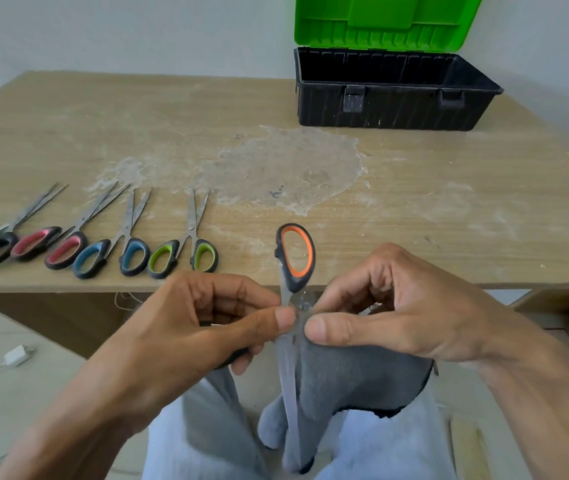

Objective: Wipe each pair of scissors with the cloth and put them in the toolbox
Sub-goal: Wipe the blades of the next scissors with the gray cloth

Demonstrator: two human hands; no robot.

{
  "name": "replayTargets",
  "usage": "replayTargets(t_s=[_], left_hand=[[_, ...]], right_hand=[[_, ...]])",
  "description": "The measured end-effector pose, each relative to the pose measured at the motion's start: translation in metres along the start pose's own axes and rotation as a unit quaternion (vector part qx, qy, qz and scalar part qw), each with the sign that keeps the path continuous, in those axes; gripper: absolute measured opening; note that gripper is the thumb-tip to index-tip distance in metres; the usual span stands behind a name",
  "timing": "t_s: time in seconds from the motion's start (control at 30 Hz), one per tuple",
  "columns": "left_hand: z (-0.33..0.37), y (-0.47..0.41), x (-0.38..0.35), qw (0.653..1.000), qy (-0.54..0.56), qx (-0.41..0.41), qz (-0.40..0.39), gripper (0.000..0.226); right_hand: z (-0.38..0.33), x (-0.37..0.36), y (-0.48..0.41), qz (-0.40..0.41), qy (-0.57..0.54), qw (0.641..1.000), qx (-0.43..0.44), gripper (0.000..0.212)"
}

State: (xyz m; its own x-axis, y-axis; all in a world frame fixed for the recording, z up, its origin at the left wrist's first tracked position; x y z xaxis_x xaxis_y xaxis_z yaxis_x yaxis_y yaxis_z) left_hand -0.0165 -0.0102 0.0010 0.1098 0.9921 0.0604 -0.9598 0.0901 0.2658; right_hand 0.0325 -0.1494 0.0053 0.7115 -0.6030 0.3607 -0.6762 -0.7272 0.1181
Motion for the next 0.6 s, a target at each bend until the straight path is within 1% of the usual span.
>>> replayTargets(t_s=[0.13, 0.3, 0.47, 0.6], left_hand=[[0.004, 0.002, 0.011, 0.998, 0.038, -0.022, 0.048, 0.019], [0.009, 0.002, 0.013, 0.994, 0.065, -0.049, 0.073, 0.02], [0.016, 0.008, 0.015, 0.992, 0.067, -0.067, 0.085, 0.022], [0.018, 0.01, 0.018, 0.985, 0.086, -0.081, 0.125, 0.022]], right_hand=[[0.004, 0.019, 0.007, 0.057, -0.031, 0.998, 0.0, 0.018], [0.0, 0.036, 0.019, 0.116, -0.081, 0.99, 0.025, 0.025], [-0.004, 0.042, 0.027, 0.153, -0.104, 0.981, 0.05, 0.025], [-0.005, 0.038, 0.027, 0.164, -0.143, 0.974, 0.066, 0.029]])
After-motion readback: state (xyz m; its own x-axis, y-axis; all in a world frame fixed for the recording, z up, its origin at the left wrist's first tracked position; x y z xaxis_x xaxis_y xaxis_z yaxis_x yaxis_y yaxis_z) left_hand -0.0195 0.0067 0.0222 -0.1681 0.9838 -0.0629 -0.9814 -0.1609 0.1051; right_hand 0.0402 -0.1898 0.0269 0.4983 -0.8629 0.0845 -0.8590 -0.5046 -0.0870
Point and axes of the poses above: each hand's wrist, its own y-axis away from the middle knuckle, its own x-axis out of the back of the hand, z = x × y, the point moved 9 cm from there along -y, towards the middle knuckle, and after that the axes turned 3 degrees about x, right-handed, at the moved point
